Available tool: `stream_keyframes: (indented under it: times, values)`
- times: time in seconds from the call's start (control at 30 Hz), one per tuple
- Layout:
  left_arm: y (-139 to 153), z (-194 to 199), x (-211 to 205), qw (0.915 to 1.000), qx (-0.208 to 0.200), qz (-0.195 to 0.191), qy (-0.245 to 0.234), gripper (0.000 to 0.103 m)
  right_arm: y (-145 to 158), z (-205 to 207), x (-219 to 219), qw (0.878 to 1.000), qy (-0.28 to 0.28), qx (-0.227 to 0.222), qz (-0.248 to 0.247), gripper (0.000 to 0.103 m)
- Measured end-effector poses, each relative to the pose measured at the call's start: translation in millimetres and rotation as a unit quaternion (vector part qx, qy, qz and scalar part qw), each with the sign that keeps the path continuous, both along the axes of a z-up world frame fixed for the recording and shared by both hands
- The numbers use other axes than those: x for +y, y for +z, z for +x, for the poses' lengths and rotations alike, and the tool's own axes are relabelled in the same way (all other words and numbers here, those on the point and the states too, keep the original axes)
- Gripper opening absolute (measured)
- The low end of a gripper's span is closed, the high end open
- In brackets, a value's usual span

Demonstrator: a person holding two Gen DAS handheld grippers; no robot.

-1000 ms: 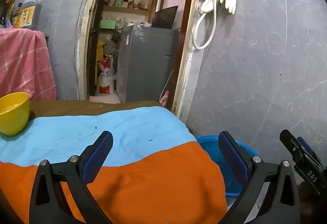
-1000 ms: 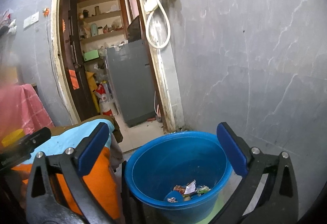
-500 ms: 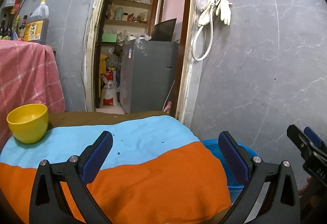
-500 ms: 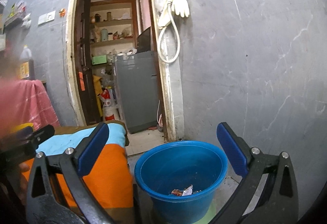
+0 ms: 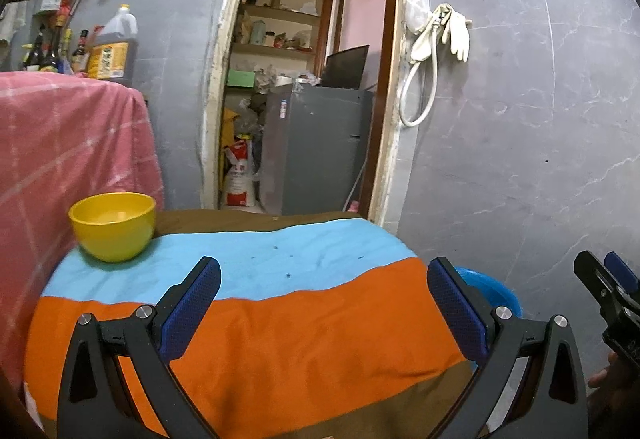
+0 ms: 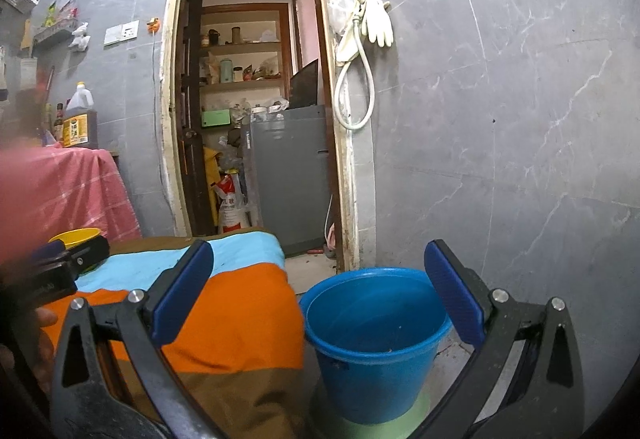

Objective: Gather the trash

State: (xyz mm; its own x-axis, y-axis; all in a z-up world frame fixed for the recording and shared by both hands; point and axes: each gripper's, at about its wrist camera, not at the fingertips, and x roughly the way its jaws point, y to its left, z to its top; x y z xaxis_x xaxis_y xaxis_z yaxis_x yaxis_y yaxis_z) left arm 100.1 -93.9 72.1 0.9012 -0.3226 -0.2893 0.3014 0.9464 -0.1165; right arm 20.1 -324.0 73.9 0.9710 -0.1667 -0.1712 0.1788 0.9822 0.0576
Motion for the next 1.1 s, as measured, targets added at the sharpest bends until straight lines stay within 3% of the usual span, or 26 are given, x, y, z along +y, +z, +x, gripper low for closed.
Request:
stream_keyframes:
  times: [0.63, 1.1]
  values:
    - [-22.8, -78.0, 36.3, 0.9973, -0.033, 0.021, 0.062, 0.101, -14.6, -48.5, 39.3, 0.999, 0.02, -0.014, -0.033, 0.103]
    - [-39.8, -90.3, 39.0, 0.9972, -0.027, 0.018, 0.068, 0.101, -33.8, -55.5, 52.6, 0.998, 0.029, -0.011, -0.053, 0.103]
